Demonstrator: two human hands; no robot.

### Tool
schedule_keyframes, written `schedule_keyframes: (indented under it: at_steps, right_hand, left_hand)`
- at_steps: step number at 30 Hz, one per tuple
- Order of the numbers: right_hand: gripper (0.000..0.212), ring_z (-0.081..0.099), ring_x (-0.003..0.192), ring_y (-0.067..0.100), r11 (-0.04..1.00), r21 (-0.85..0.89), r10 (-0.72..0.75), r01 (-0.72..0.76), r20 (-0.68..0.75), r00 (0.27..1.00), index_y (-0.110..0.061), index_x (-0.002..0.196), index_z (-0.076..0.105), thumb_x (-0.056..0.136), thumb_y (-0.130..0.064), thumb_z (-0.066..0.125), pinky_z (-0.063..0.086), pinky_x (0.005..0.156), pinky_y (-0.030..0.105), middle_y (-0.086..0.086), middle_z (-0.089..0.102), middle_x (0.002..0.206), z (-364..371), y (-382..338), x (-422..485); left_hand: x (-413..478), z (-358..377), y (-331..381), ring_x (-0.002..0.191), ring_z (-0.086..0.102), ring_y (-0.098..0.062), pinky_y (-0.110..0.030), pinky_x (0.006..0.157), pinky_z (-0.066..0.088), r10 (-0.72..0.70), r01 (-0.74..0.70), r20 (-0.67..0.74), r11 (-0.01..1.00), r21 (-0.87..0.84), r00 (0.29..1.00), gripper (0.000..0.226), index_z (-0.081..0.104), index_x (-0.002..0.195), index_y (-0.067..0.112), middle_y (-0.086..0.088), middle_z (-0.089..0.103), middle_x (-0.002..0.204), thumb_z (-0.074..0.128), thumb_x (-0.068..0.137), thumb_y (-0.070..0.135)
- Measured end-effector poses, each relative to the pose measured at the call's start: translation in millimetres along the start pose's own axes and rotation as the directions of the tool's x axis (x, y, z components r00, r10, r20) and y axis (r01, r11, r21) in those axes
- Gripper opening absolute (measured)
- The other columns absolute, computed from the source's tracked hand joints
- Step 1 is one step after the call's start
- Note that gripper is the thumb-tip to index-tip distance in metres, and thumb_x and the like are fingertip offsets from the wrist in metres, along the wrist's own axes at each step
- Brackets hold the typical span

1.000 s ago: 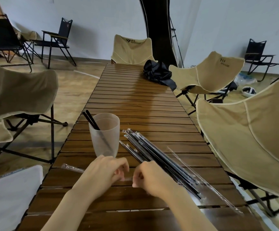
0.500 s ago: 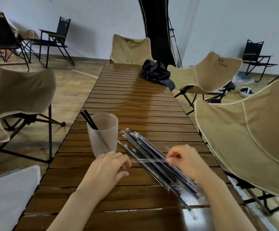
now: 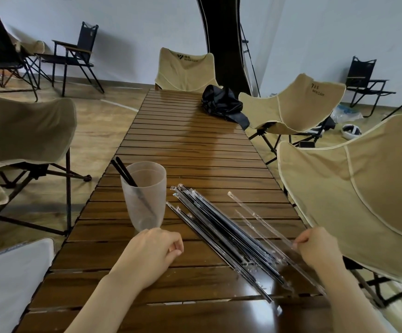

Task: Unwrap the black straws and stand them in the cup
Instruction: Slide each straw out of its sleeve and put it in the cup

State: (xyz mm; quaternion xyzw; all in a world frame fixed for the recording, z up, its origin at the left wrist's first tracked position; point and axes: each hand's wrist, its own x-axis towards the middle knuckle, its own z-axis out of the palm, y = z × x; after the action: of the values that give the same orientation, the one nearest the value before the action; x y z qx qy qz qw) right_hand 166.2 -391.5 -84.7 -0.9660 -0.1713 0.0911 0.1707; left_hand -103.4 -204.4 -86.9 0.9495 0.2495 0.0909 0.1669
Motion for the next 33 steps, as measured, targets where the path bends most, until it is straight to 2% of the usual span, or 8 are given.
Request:
schedule_keyframes:
  at_steps: [3,8,12,14,19,21,29,33]
  right_hand:
    - [0.016,0.063,0.084,0.029,0.998,-0.055,0.014,-0.013,0.017,1.000,-0.018,0.082,0.071,0.088,-0.008,0.059,0.055,0.078,0.042,0.009,0.067,0.094,5,-5,-2]
    - [0.021,0.062,0.079,0.027,0.994,-0.107,0.005,-0.004,0.004,1.000,-0.017,0.080,0.070,0.087,-0.003,0.056,0.056,0.076,0.040,0.007,0.067,0.090,3,-12,-8]
    - [0.014,0.063,0.089,0.025,0.991,-0.063,-0.119,0.120,0.011,0.993,-0.014,0.089,0.070,0.087,-0.004,0.060,0.054,0.081,0.038,0.007,0.067,0.099,-4,-26,-12]
    - [0.010,0.063,0.085,0.020,0.981,0.011,-0.192,0.192,0.023,0.981,-0.016,0.090,0.068,0.087,-0.007,0.064,0.052,0.080,0.031,0.005,0.068,0.098,-6,-39,-19]
    - [0.010,0.063,0.082,0.012,0.953,-0.046,-0.272,0.299,0.302,0.914,-0.019,0.094,0.065,0.086,-0.024,0.069,0.053,0.084,0.028,-0.002,0.065,0.089,16,-72,-45]
    - [0.016,0.065,0.084,0.014,0.934,-0.108,-0.289,0.341,0.336,0.896,-0.018,0.098,0.064,0.086,-0.027,0.069,0.054,0.082,0.029,-0.001,0.065,0.090,28,-79,-49]
    - [0.013,0.065,0.084,0.017,0.914,-0.119,-0.356,0.387,0.223,0.908,-0.017,0.098,0.061,0.089,-0.025,0.064,0.056,0.078,0.030,0.002,0.066,0.095,33,-81,-52]
    - [0.006,0.064,0.084,0.019,0.894,-0.129,-0.404,0.428,0.177,0.897,-0.019,0.091,0.060,0.091,-0.025,0.061,0.055,0.078,0.033,0.001,0.065,0.092,24,-83,-50]
  left_hand:
    - [-1,0,-2,0.086,0.055,0.004,-0.005,0.072,0.034,-0.014,0.014,0.004,1.000,0.003,1.000,0.013,0.062,0.100,0.040,0.024,0.057,0.091,0.050,0.095,0.039]
    - [-1,1,-6,0.089,0.057,0.003,-0.007,0.077,0.039,-0.037,0.037,0.012,0.999,0.003,0.999,0.013,0.062,0.100,0.040,0.023,0.059,0.095,0.051,0.094,0.039]
    - [-1,1,-7,0.089,0.057,0.003,-0.007,0.077,0.039,-0.040,0.040,0.006,0.999,0.003,0.999,0.012,0.062,0.100,0.041,0.023,0.060,0.094,0.052,0.094,0.039]
    - [-1,1,-7,0.089,0.057,0.002,-0.008,0.077,0.040,-0.041,0.041,0.007,0.999,0.003,0.999,0.012,0.062,0.100,0.041,0.023,0.060,0.094,0.052,0.094,0.039]
    - [-1,3,-8,0.089,0.058,0.002,-0.007,0.076,0.039,-0.047,0.047,0.010,0.999,-0.002,0.999,0.012,0.062,0.100,0.041,0.021,0.062,0.096,0.052,0.094,0.039]
    - [-1,4,-8,0.090,0.058,0.001,-0.007,0.076,0.039,-0.054,0.054,0.023,0.999,-0.007,0.998,0.012,0.062,0.100,0.041,0.021,0.063,0.097,0.053,0.094,0.039]
    - [-1,4,-8,0.090,0.058,0.001,-0.008,0.075,0.040,-0.061,0.061,0.027,0.998,-0.008,0.998,0.011,0.062,0.101,0.042,0.021,0.063,0.099,0.055,0.092,0.038]
    - [0,1,-3,0.112,0.050,0.003,-0.012,0.090,0.041,-0.013,0.014,-0.046,1.000,0.006,0.999,0.037,0.046,0.125,0.044,0.022,0.053,0.120,0.058,0.091,0.036]
